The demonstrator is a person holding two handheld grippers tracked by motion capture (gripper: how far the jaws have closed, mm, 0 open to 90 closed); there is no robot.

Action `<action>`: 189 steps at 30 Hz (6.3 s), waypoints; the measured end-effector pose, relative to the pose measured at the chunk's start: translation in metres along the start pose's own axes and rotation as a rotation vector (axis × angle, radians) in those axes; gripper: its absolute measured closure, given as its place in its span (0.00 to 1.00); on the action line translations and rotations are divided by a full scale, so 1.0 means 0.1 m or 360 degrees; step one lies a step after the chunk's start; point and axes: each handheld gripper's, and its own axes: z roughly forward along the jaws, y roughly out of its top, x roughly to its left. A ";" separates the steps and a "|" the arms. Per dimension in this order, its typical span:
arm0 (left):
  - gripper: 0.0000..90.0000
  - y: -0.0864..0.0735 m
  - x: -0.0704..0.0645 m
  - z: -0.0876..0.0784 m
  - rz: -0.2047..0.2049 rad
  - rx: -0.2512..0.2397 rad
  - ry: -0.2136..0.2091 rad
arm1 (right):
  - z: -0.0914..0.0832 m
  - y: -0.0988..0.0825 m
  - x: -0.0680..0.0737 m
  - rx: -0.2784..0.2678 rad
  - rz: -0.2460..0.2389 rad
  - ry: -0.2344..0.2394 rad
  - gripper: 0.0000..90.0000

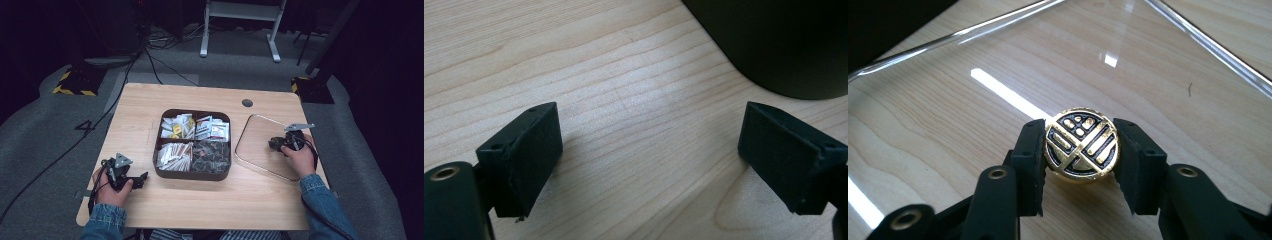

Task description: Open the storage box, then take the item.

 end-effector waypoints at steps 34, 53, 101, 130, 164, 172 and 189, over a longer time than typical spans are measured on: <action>0.27 0.11 -0.01 -0.04 -0.0101 0.0086 -0.0003 | -0.48 0.06 0.18 -0.0277 0.0050 0.0031 0.30; 0.36 0.57 -0.23 -0.29 -0.0194 -0.0249 -0.0075 | -0.67 -0.15 0.10 -0.0279 0.0115 -0.0011 0.33; 0.97 0.89 -0.66 0.24 0.0233 0.0192 0.0043 | -0.78 -0.37 0.34 -0.0277 0.0056 -0.0012 0.33; 0.99 1.05 -0.62 -0.29 0.0145 -0.0482 -0.0663 | -0.76 -0.40 0.30 -0.0274 0.0080 0.0005 0.33; 0.98 1.07 -1.28 -0.23 0.0523 -0.0458 -0.1101 | -0.77 -0.43 0.28 -0.0295 0.0085 -0.0010 0.33; 0.98 1.04 -1.44 -0.13 0.0584 -0.0365 -0.1186 | -0.75 -0.44 0.28 -0.0284 0.0085 -0.0008 0.33; 0.98 0.90 -1.68 0.17 0.0675 -0.0119 -0.1256 | -0.71 -0.45 0.28 -0.0262 0.0080 -0.0005 0.33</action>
